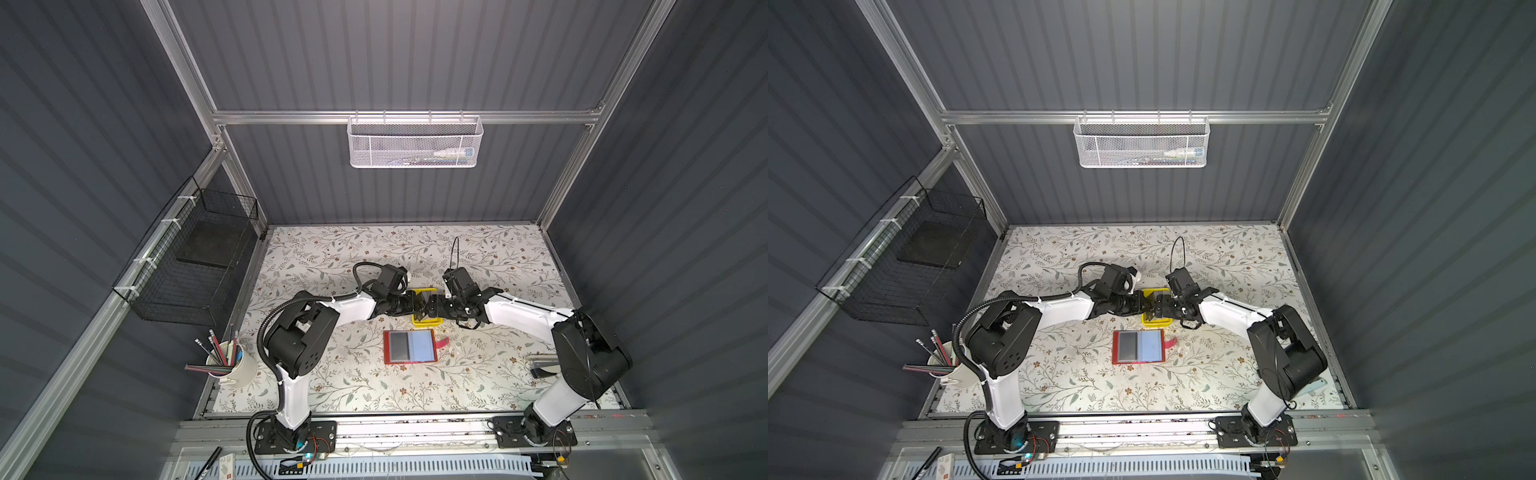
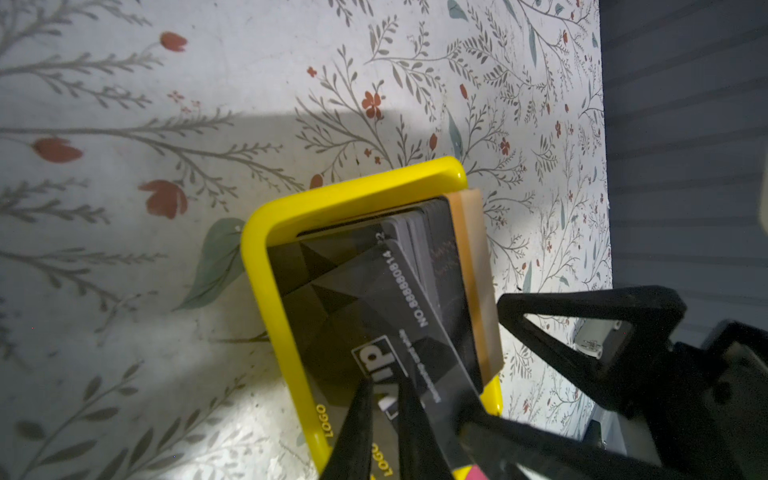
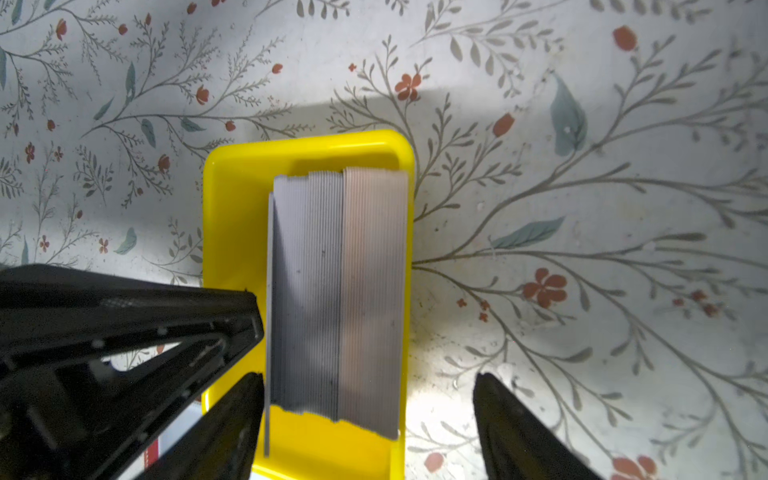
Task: Put the credit cards into the card holder
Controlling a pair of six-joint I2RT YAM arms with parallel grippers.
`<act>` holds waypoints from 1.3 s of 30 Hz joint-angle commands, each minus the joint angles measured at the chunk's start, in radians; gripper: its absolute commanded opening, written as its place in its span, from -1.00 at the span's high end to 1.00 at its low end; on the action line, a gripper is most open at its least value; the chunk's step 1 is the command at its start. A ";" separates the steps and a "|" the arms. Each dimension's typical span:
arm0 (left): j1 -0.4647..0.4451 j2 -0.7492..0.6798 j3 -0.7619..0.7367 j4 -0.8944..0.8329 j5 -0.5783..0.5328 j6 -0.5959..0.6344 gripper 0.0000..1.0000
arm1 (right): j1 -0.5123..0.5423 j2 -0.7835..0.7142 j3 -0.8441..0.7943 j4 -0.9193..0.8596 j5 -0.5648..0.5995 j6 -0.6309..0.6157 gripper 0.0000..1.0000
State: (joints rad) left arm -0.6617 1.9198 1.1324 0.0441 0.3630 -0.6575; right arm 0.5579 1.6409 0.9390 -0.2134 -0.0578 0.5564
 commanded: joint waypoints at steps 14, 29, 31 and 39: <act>-0.001 -0.057 -0.024 -0.036 -0.001 0.011 0.65 | 0.002 0.043 0.048 -0.060 0.043 -0.006 -0.61; 0.000 -0.058 -0.028 -0.039 0.003 0.012 0.64 | 0.003 0.068 0.094 -0.089 0.034 -0.022 -0.60; -0.001 -0.058 -0.026 -0.040 0.002 0.014 0.64 | 0.009 0.053 0.078 -0.095 0.033 -0.023 -0.60; 0.000 -0.062 -0.020 -0.042 0.004 0.014 0.64 | 0.021 0.027 0.035 -0.104 0.026 -0.021 -0.61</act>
State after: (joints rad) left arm -0.6613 1.8931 1.1141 0.0368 0.3630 -0.6575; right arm 0.5770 1.6852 0.9936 -0.2718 -0.0410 0.5415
